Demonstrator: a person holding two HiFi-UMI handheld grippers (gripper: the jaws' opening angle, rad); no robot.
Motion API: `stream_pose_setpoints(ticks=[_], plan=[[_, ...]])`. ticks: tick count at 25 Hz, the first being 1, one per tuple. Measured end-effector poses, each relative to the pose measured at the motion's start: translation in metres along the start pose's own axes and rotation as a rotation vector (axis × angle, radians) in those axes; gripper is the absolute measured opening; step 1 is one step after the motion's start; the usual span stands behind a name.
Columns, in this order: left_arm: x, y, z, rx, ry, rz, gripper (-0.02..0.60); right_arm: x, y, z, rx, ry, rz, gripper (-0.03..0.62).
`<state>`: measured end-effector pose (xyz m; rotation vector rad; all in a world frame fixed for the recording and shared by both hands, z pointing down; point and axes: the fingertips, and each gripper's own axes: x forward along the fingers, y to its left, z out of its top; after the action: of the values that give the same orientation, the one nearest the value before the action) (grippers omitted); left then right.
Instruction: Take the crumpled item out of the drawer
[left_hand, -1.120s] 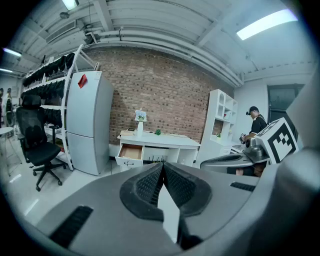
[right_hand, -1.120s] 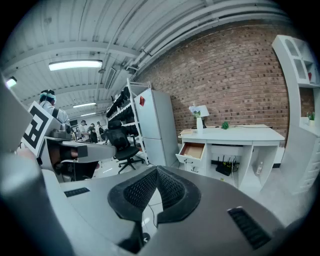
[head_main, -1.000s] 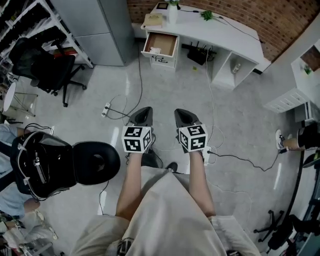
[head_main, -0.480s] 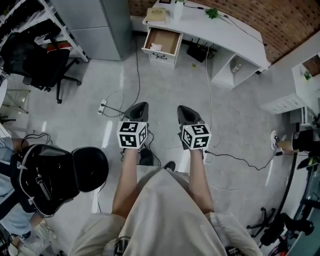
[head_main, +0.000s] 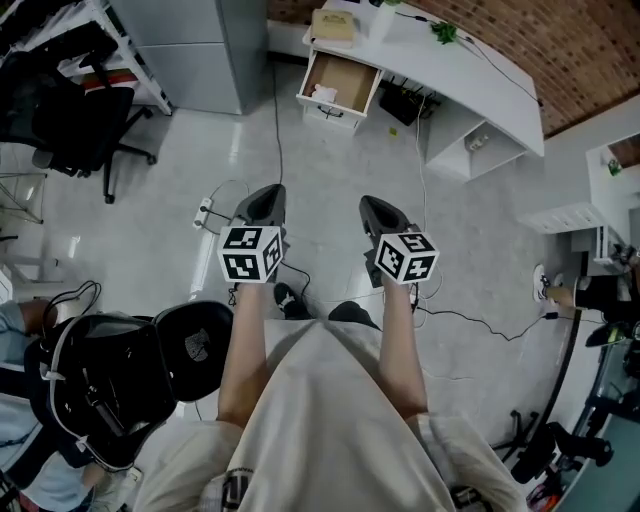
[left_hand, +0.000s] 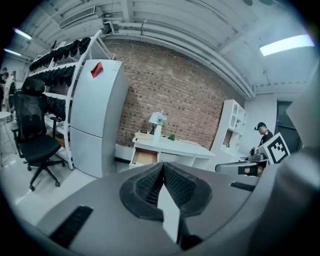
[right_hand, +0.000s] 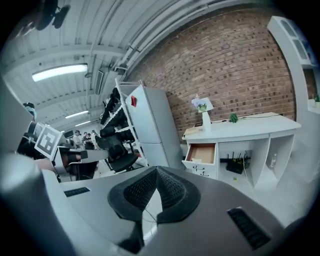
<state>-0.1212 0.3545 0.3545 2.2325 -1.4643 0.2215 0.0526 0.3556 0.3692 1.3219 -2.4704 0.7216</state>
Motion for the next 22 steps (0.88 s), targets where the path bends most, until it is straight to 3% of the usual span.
stream_pose_setpoints(ticks=[5, 9, 22], plan=[[0.000, 0.037, 0.004, -0.059, -0.003, -0.009, 0.015, 0.019, 0.007, -0.001, -0.030, 0.026, -0.025, 0.023], [0.006, 0.045, 0.003, -0.084, -0.001, -0.019, 0.015, 0.027, 0.009, 0.005, 0.034, -0.006, 0.013, 0.023], [0.047, 0.093, 0.026, -0.097, -0.019, 0.049, 0.015, 0.110, -0.005, 0.033, 0.005, -0.014, 0.096, 0.023]])
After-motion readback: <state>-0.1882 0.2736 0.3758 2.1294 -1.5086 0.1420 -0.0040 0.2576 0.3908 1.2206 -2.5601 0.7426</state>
